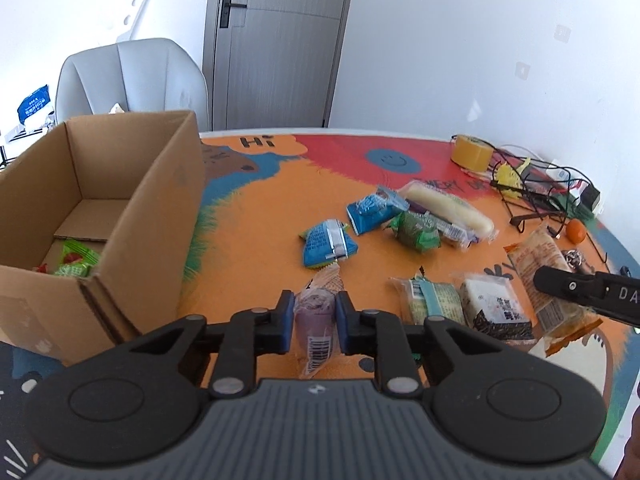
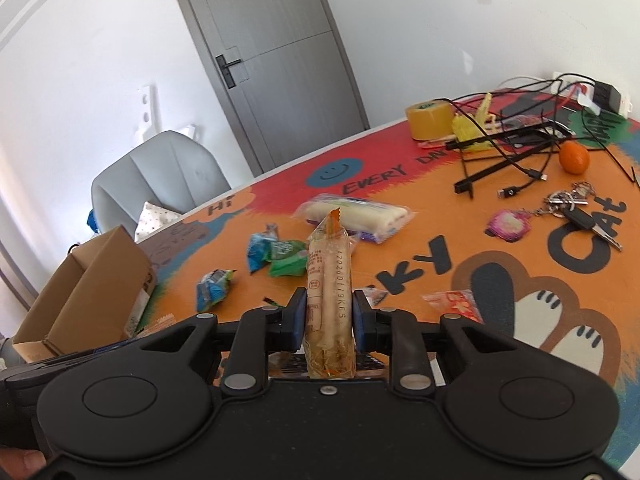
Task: Organize snacks
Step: 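Grasp the clear purple-filled packet with the left tool while the right tool grasps the tan bread-stick packet, then carry both packets over the box and open both tools to drop them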
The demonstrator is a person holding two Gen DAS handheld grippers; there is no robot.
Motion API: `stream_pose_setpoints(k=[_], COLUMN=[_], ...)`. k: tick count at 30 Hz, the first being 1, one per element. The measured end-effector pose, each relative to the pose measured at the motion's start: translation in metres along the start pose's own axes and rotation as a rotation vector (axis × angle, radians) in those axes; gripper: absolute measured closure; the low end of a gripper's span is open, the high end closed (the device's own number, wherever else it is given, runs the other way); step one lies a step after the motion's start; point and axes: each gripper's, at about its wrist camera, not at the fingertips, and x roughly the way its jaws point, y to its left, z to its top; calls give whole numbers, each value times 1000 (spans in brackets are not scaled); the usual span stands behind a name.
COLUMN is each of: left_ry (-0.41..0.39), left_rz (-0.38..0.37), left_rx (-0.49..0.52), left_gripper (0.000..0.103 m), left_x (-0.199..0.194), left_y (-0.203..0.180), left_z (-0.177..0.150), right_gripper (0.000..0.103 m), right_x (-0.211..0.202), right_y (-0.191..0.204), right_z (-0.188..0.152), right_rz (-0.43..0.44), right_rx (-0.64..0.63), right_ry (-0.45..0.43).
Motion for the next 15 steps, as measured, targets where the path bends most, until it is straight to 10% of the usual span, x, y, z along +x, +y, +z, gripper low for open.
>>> stream_pose_setpoints(k=[15], left_ry=[-143], left_rz=[12], left_rx=[-19], left_gripper=[89], left_x=[-52], left_y=[24], left_z=[28], right_gripper=[79], right_x=[0], right_y=[51], right_z=[11], right_rz=[96], right_rx=[-69], right_ry=[-25])
